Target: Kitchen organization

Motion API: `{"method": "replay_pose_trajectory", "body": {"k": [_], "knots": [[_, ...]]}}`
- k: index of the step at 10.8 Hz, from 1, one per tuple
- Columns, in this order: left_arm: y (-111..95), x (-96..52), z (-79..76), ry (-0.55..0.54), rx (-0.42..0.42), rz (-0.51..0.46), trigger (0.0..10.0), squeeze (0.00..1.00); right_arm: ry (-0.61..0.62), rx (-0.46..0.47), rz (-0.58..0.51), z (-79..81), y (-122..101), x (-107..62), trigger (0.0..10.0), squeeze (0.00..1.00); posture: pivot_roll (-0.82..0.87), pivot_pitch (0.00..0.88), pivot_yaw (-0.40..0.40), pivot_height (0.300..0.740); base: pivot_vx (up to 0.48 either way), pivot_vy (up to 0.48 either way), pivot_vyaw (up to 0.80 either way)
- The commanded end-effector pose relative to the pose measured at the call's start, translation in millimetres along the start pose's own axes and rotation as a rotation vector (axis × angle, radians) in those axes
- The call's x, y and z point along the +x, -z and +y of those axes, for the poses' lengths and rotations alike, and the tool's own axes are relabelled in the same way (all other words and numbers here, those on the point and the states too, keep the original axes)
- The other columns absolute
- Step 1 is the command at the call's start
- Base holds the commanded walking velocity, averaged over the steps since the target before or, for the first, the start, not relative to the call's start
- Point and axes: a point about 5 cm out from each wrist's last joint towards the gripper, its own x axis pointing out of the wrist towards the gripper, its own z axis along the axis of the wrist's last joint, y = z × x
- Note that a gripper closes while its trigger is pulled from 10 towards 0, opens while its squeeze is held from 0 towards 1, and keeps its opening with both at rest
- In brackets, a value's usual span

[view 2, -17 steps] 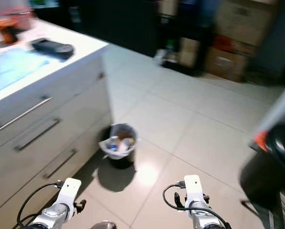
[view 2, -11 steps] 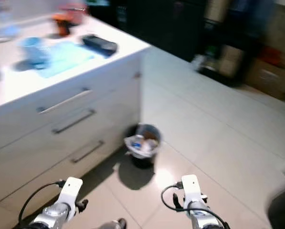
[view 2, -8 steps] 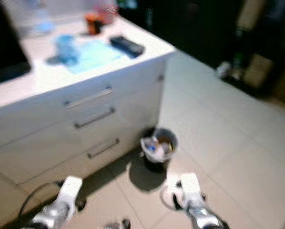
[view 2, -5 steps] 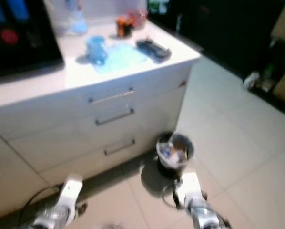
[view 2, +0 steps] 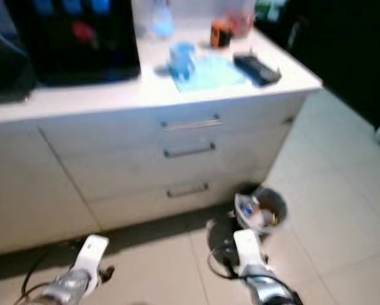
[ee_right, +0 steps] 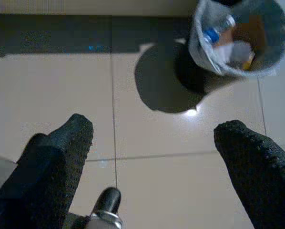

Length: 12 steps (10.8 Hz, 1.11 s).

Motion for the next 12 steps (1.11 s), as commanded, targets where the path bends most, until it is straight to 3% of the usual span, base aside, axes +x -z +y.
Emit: {"method": "replay_pose_trajectory", "body": {"k": [1,5,12], "knots": [[0.3,0.4,-5.5,0.016,-0.009,0.005,10.0,0.0,0.024,0.001,0.021,-9.5,7.8,-2.3,10.0,0.0,0.1,0.0,-0.026,0.74,0.0,0.0,0.8],[9.2,-0.1,-9.0,0.03,-0.039,0.046,10.0,0.0,0.025,0.021,0.017,-9.0,9.3,-2.7,10.0,0.0,0.1,0.0,-0.024,0.74,0.0,0.077,0.71],[8.8,0.1,-10.6,0.035,-0.035,0.05,10.0,0.0,0.03,0.021,0.016,-10.6,9.4,-2.9,10.0,0.0,0.1,0.0,-0.026,0.74,0.0,0.419,0.0]]}}
